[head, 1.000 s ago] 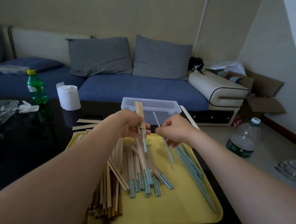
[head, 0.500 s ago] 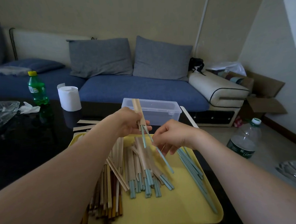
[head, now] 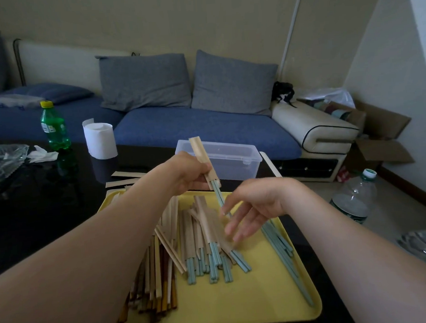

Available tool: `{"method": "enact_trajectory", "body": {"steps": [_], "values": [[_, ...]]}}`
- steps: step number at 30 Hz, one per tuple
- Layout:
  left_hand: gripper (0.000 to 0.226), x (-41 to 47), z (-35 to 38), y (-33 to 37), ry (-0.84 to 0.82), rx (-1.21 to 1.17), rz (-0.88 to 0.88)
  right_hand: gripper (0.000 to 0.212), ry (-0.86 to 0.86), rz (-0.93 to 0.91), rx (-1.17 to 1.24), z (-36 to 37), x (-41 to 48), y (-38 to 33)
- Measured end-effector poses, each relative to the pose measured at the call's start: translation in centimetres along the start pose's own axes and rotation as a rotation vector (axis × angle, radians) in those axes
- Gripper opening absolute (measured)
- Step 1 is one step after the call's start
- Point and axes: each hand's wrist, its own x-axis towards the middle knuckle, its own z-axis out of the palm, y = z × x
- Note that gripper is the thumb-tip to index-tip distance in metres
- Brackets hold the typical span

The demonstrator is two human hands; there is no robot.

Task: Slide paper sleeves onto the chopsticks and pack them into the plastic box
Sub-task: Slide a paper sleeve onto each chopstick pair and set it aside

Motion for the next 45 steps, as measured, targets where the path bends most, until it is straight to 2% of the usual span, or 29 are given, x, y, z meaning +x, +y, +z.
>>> {"method": "enact_trajectory", "body": {"steps": [2,6,10,12,15,21,24,26,29,31,33,36,38,40,42,43,45], "values": [[0.026,0.1,-0.2,0.0,0.034,-0.028,0.031,0.039,-0.081,0.008,0.044,0.2,0.0,0.0],[0.024,-0.1,-0.1,-0.1,0.003,0.031,0.030,0.033,0.034,-0.081,0.213,0.3,1.3,-0.4],[0.028,-0.2,0.3,-0.1,0.015,0.051,0.029,0.037,0.125,-0.015,-0.016,0.5,1.5,-0.5],[0.027,-0.3,0.3,0.1,0.033,0.018,0.051,0.038,0.097,0.027,-0.012,0.7,1.3,-0.7],[0.024,-0.6,0.1,0.3,0.019,-0.012,0.057,0.037,0.059,0.004,0.103,0.9,1.3,-1.0],[0.026,-1.1,-0.3,0.2,-0.086,0.035,-0.023,0.032,0.146,-0.074,0.335,1.3,2.1,-1.5],[0.026,-1.6,-0.6,0.6,-0.172,0.162,-0.085,0.029,0.123,-0.041,0.198,1.5,1.4,-1.6],[0.026,-2.1,-0.7,0.7,-0.256,0.312,-0.139,0.037,0.205,-0.020,0.048,1.6,1.5,-1.4],[0.025,-2.5,-0.9,0.6,-0.352,0.440,-0.208,0.031,0.364,-0.115,0.068,1.5,2.9,-1.2],[0.021,-2.7,-0.8,0.7,-0.407,0.462,-0.234,0.023,0.415,-0.176,0.066,1.4,3.8,-1.1],[0.021,-2.8,-0.9,0.8,-0.436,0.483,-0.254,0.018,0.438,-0.154,0.020,1.5,4.2,-1.2],[0.023,-2.4,-1.3,0.7,-0.293,0.554,-0.227,0.013,0.389,-0.068,-0.010,1.9,4.1,-1.4],[0.024,-1.3,-2.0,0.3,-0.067,0.621,-0.098,0.008,0.327,-0.003,-0.074,2.4,4.0,-1.6],[0.026,-0.3,-2.9,-0.2,0.206,0.700,0.052,0.012,0.290,0.065,-0.199,2.8,4.2,-2.0],[0.026,-0.1,-3.5,-0.6,0.420,0.862,0.128,0.023,0.335,0.109,-0.346,2.9,4.4,-2.2],[0.022,-0.1,-3.9,-0.8,0.472,0.955,0.133,0.028,0.393,0.103,-0.417,3.0,4.6,-2.4],[0.016,-0.2,-4.7,-1.1,0.484,1.090,0.094,0.023,0.543,0.011,-0.494,3.1,4.9,-2.6]]}}
